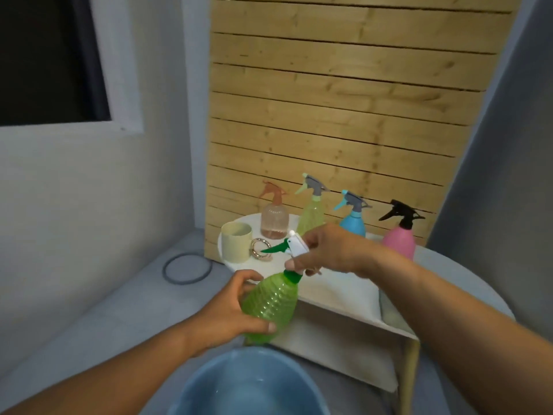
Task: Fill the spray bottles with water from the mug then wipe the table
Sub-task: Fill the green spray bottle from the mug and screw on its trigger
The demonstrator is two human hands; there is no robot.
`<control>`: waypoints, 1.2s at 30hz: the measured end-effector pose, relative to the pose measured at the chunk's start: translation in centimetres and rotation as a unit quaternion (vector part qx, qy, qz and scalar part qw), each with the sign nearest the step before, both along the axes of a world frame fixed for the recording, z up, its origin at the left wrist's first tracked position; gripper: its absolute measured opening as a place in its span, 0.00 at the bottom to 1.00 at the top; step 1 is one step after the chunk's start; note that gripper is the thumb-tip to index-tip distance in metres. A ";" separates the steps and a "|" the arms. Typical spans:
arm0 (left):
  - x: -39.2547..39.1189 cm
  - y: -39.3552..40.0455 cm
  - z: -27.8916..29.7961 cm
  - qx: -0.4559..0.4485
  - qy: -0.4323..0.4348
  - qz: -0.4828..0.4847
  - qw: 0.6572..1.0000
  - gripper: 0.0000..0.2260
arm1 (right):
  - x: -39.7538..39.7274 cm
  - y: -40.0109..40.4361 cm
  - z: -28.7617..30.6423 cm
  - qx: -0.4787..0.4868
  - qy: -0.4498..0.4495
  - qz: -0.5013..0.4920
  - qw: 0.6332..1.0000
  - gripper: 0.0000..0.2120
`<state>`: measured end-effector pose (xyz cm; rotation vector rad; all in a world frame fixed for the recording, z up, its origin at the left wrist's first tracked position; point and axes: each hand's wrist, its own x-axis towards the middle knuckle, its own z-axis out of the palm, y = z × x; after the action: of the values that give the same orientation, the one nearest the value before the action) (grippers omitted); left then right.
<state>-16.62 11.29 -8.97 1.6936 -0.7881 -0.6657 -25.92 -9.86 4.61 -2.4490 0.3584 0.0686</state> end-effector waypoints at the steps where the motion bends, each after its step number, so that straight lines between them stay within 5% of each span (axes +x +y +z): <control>1: 0.0 0.9 -0.4 0.011 0.002 -0.009 1.000 0.36 | -0.2 0.4 -1.3 0.022 -0.005 -0.009 1.000 0.12; 9: 0.3 4.9 -2.6 0.041 0.066 -0.017 0.997 0.32 | -0.7 1.4 -8.6 0.167 -0.029 -0.039 0.985 0.15; 19: 0.6 4.7 -3.9 -0.005 0.222 0.013 0.975 0.24 | -1.4 0.3 -10.1 0.267 -0.036 -0.053 0.962 0.11; 25: 0.0 4.5 -3.7 -0.038 0.212 0.042 0.976 0.28 | -1.4 1.2 -10.0 0.301 -0.050 -0.098 0.947 0.11; 28: 0.0 4.9 -3.7 -0.013 0.111 0.009 0.994 0.42 | -1.0 1.4 -10.2 0.327 -0.050 -0.134 0.934 0.14; 31: -0.3 4.9 -3.3 0.001 0.038 0.040 0.998 0.41 | -1.2 1.7 -10.1 0.341 -0.038 -0.145 0.928 0.12; 36: 0.3 5.6 -3.1 0.000 0.144 0.048 0.988 0.34 | -1.4 1.5 -9.8 0.362 -0.039 -0.118 0.924 0.06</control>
<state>-16.33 16.94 -12.06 1.5803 -0.4993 -0.8200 -27.30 -8.36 -5.18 -1.6605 0.4868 -0.0021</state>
